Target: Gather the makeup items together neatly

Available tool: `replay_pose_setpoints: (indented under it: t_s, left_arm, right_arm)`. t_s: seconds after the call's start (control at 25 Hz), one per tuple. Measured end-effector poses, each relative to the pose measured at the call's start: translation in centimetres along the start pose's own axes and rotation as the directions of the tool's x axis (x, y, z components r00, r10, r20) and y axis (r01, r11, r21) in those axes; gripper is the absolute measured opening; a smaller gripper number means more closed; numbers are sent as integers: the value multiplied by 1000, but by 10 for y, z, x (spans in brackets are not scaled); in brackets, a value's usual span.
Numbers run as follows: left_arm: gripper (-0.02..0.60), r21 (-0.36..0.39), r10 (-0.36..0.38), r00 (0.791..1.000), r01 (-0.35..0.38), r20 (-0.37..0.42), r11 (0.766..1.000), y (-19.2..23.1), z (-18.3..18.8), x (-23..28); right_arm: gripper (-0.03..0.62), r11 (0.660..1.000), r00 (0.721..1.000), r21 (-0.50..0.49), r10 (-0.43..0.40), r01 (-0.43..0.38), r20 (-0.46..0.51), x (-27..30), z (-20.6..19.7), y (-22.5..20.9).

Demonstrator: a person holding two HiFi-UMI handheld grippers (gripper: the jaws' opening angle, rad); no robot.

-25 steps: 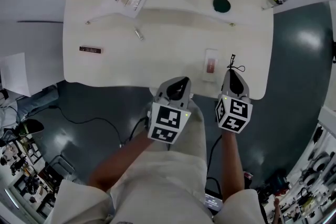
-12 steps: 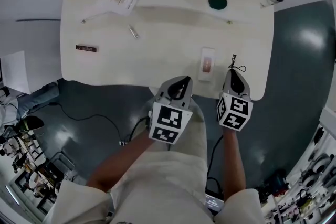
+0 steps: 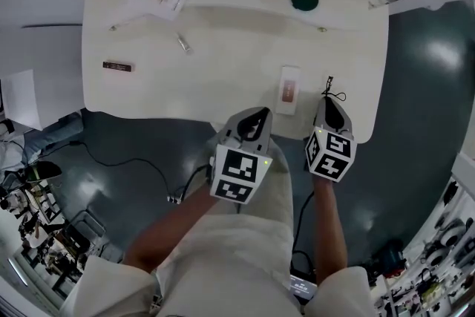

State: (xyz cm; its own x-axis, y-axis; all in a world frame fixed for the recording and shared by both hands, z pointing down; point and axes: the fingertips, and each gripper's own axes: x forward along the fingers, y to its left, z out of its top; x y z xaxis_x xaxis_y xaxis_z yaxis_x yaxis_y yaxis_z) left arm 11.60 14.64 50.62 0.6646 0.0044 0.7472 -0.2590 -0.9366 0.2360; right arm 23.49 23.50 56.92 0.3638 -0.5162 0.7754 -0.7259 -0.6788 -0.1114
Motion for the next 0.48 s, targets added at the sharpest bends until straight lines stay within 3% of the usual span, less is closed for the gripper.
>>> replay_pose_setpoints:
  t_s: [0.48]
  left_arm:
    - [5,4,-4,1000,4,-4,1000,-2,4,6]
  right_arm:
    - [14,999,999,41,-12,14,-40,5,-4,1]
